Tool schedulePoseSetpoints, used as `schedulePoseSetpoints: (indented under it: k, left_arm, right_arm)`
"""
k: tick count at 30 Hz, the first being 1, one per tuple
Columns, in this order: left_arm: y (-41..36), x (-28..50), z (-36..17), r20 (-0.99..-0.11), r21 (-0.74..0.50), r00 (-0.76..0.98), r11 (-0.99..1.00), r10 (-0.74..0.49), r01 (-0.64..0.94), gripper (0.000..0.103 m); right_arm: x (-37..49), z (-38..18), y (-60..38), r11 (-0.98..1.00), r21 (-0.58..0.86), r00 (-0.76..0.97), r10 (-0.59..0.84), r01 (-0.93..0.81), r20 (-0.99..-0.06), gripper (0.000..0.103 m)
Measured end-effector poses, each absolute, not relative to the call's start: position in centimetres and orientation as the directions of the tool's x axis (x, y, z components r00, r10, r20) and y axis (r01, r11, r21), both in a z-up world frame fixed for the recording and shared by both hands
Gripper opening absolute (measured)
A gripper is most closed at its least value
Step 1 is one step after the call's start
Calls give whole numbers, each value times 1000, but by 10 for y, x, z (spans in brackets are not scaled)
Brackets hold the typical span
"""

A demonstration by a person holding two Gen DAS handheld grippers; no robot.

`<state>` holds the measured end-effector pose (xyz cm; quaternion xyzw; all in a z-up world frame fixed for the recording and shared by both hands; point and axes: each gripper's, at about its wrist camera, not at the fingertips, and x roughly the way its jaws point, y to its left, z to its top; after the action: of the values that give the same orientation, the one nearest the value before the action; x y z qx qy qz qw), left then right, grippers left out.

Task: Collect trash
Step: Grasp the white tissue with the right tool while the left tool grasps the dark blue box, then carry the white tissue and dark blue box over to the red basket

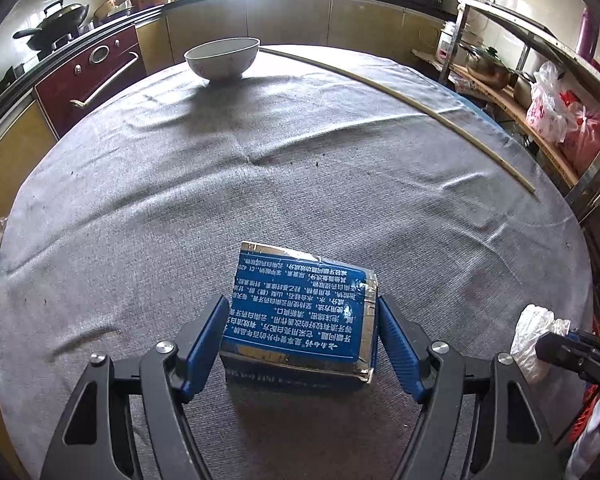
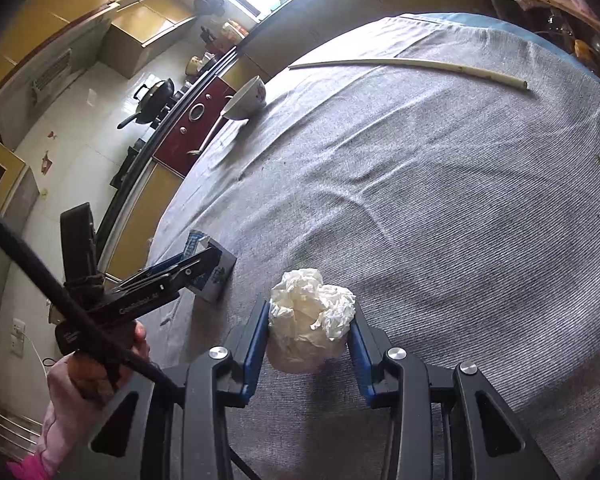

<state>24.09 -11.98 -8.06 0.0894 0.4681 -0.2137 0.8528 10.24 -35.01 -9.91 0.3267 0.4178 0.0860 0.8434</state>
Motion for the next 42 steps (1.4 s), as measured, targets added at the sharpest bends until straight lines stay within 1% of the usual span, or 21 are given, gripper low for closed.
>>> schedulePoseSetpoints:
  k: [5, 10, 14, 20, 28, 42]
  left_arm:
    - [-119, 229, -76, -825, -43, 490, 897, -281, 441, 73]
    - [-115, 204, -62, -812, -37, 522, 916, -260, 399, 73]
    - [-116, 182, -51, -814, 32, 550, 932, -186, 361, 73]
    - [-110, 140, -32, -792, 80, 594, 939, -143, 333, 73]
    - [-114, 90, -14, -762, 110, 633, 936, -136, 333, 73]
    - [-143, 42, -11, -762, 135, 628, 909, -159, 394, 74]
  right_arm:
    - [99, -92, -348, 785, 608, 645, 406, 116, -647, 41]
    - [89, -85, -348, 788, 605, 654, 402, 109, -641, 41]
    - [76, -79, -345, 799, 594, 660, 397, 92, -638, 41]
    - [48, -70, -341, 810, 582, 666, 399, 66, -631, 41]
    - [10, -55, -338, 826, 563, 681, 395, 31, -617, 41]
    - [-37, -47, -350, 838, 546, 702, 371, 30, -608, 41]
